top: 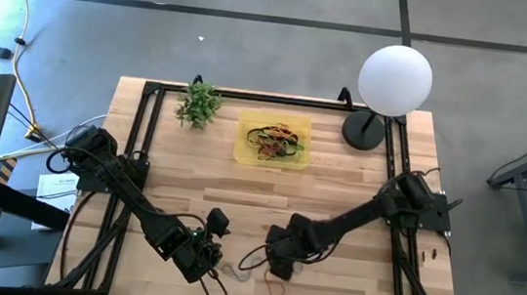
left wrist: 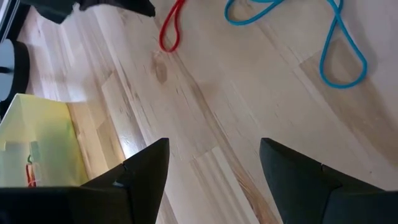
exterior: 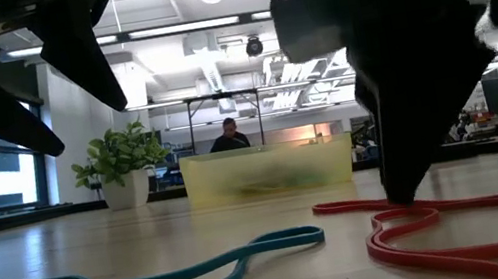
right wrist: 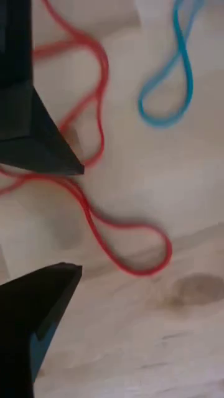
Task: Pick and place rubber bands into bin
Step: Put the top red rubber band into the yellow bin
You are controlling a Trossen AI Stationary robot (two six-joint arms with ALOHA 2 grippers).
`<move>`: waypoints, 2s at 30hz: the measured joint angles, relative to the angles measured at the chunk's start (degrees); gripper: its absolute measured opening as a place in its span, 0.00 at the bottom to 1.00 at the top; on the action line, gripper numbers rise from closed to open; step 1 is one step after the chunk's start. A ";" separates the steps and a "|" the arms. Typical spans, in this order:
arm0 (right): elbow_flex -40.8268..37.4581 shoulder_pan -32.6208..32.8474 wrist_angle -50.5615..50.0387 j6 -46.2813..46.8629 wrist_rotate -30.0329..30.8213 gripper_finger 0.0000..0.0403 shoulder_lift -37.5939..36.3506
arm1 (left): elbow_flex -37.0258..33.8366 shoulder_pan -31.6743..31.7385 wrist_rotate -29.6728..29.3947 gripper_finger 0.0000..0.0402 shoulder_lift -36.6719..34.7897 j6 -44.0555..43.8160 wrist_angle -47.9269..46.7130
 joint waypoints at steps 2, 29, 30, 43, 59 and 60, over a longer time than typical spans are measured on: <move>-0.01 -0.24 -0.36 1.17 0.02 0.59 0.20 | 0.00 0.00 0.00 0.59 0.00 -0.02 0.00; 0.40 -0.57 2.21 10.67 -2.81 0.32 4.08 | 0.00 0.00 -0.29 0.59 0.00 0.11 -0.28; 0.40 -0.57 1.94 10.74 -2.79 0.31 4.08 | 0.00 0.00 -0.27 0.59 0.00 0.11 -0.28; 0.27 -0.37 0.46 10.61 -2.07 0.10 4.21 | 0.00 0.00 -0.21 0.59 0.00 0.09 -0.24; 5.72 0.00 -8.39 2.65 4.69 0.00 4.55 | 0.00 0.00 -0.19 0.59 0.00 0.08 -0.23; 6.62 0.00 -10.48 1.85 5.53 0.00 4.59 | 0.00 0.00 -0.19 0.59 0.00 0.09 -0.22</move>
